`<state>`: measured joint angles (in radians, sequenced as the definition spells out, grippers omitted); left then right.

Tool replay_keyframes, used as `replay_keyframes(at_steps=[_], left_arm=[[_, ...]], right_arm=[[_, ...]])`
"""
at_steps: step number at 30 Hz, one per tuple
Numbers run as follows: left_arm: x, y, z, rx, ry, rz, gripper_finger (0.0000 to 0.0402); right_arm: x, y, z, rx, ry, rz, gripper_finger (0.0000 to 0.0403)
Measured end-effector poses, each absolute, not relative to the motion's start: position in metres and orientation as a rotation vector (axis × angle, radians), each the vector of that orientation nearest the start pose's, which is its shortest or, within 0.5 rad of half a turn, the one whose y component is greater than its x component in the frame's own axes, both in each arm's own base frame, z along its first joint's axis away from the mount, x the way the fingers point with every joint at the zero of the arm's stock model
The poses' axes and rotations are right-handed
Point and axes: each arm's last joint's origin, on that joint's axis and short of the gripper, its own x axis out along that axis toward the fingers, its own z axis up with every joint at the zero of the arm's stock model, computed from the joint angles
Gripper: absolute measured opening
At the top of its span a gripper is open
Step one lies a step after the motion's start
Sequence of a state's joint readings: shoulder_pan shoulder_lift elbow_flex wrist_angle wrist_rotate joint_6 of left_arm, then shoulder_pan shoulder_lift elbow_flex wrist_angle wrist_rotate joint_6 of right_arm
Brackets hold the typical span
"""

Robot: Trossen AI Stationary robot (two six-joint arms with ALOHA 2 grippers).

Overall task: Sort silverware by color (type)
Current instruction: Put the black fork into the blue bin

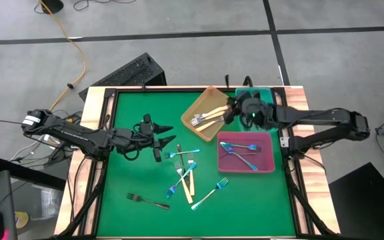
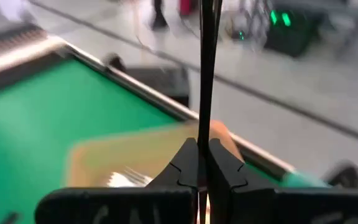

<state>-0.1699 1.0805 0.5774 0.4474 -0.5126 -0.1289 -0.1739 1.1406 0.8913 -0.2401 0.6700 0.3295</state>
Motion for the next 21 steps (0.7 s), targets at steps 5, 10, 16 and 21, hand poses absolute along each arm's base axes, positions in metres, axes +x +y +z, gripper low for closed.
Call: replay_keyframes(at_steps=[5, 10, 16, 21], left_arm=[[0.231, -0.025, 0.265, -0.117, 0.038, 0.346, 0.0162], [0.231, -0.025, 0.264, -0.115, 0.043, 0.347, 0.0162], [0.231, -0.025, 0.263, -0.11, 0.058, 0.347, 0.0162], [0.231, -0.025, 0.263, -0.111, 0.059, 0.348, 0.0162]], right_arm=[[0.215, -0.094, 0.288, 0.271, 0.484, -0.978, 0.003], [0.193, -0.124, 0.272, 0.359, 0.649, -1.072, 0.003], [0.17, -0.142, 0.26, 0.422, 0.812, -1.177, 0.003], [0.162, -0.142, 0.256, 0.44, 0.88, -1.2, 0.003]])
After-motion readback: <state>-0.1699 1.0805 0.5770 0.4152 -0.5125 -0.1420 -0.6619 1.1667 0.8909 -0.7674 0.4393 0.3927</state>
